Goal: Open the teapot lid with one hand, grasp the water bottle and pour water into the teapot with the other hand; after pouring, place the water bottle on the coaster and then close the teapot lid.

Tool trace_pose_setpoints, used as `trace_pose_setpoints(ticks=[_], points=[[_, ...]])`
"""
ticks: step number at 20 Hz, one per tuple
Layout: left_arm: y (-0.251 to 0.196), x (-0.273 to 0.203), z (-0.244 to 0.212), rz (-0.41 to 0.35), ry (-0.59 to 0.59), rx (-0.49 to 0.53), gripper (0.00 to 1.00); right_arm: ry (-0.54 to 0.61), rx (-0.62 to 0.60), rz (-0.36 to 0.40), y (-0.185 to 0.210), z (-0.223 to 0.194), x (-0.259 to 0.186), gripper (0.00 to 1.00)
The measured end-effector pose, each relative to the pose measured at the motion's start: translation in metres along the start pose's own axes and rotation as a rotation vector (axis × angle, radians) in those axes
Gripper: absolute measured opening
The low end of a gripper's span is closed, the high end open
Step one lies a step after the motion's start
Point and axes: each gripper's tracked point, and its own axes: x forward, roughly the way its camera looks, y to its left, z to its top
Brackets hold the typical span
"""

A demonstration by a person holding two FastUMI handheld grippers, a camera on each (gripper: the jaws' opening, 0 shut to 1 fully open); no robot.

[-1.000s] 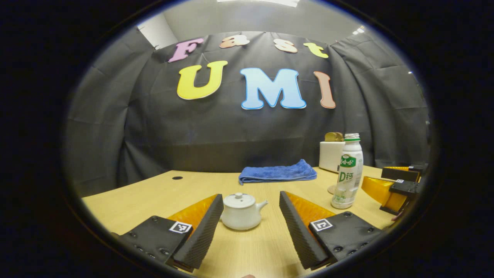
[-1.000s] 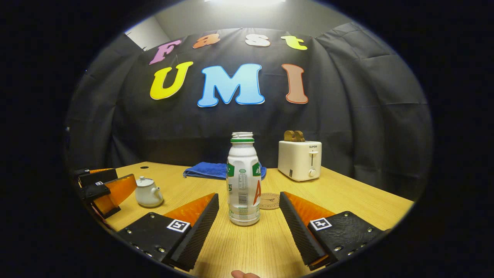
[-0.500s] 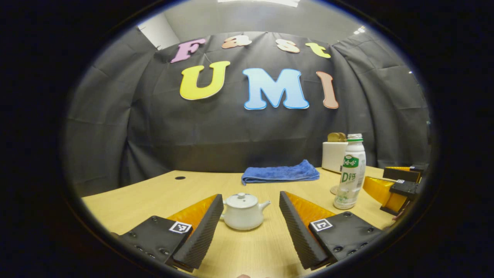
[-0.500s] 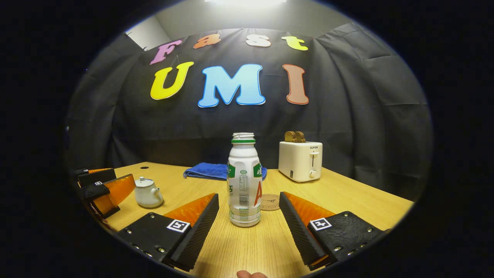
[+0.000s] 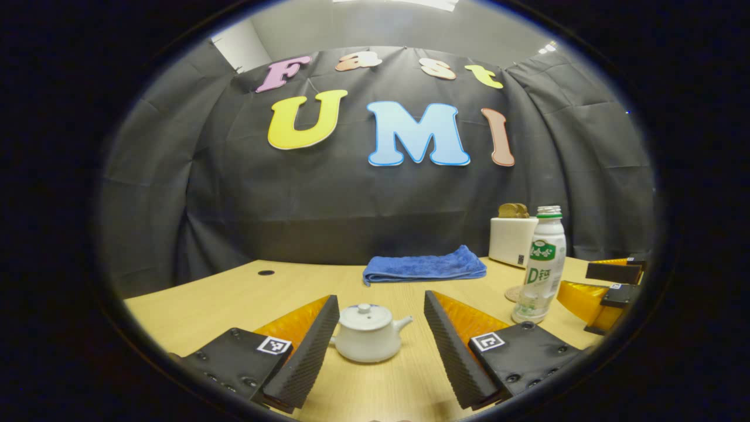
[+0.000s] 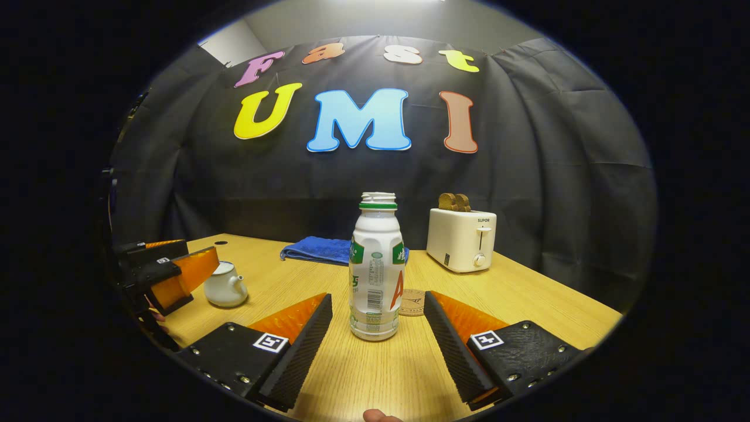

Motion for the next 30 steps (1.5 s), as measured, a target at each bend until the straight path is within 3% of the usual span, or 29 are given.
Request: trace_pose_setpoints(ticks=[12, 14, 15, 17, 20, 21, 23, 25, 27, 30], points=[[0.01, 0.054, -0.025, -0.019, 0.109, -0.023, 1.0, -0.03, 0.026, -0.011, -0.011, 0.015, 0.001, 0.97], [0.014, 0.057, -0.026, -0.013, 0.116, -0.033, 0.96, -0.031, 0.031, -0.012, -0.013, 0.016, 0.0, 0.97], [0.013, 0.058, -0.026, -0.019, 0.12, -0.031, 0.92, -0.033, 0.032, -0.012, -0.014, 0.017, 0.0, 0.97], [0.013, 0.06, -0.028, -0.019, 0.134, 0.002, 0.74, -0.032, 0.031, -0.012, -0.015, 0.017, 0.001, 0.97], [0.016, 0.065, -0.035, -0.008, 0.167, 0.02, 0.54, -0.033, 0.047, -0.004, -0.015, 0.02, 0.001, 0.97], [0.017, 0.067, -0.035, -0.002, 0.173, 0.022, 0.42, -0.034, 0.053, -0.002, -0.015, 0.02, 0.001, 0.97], [0.016, 0.066, -0.035, -0.002, 0.18, 0.041, 0.3, -0.041, 0.062, 0.005, -0.015, 0.022, 0.0, 0.97], [0.015, 0.054, -0.029, -0.005, 0.174, 0.052, 0.35, -0.049, 0.059, 0.007, -0.016, 0.023, 0.0, 0.97], [0.015, 0.066, -0.031, -0.004, 0.176, 0.077, 0.18, -0.052, 0.056, 0.011, -0.015, 0.024, 0.0, 0.97], [0.017, 0.067, -0.03, -0.016, 0.165, 0.033, 0.19, -0.05, 0.071, 0.017, -0.015, 0.021, 0.003, 0.97]])
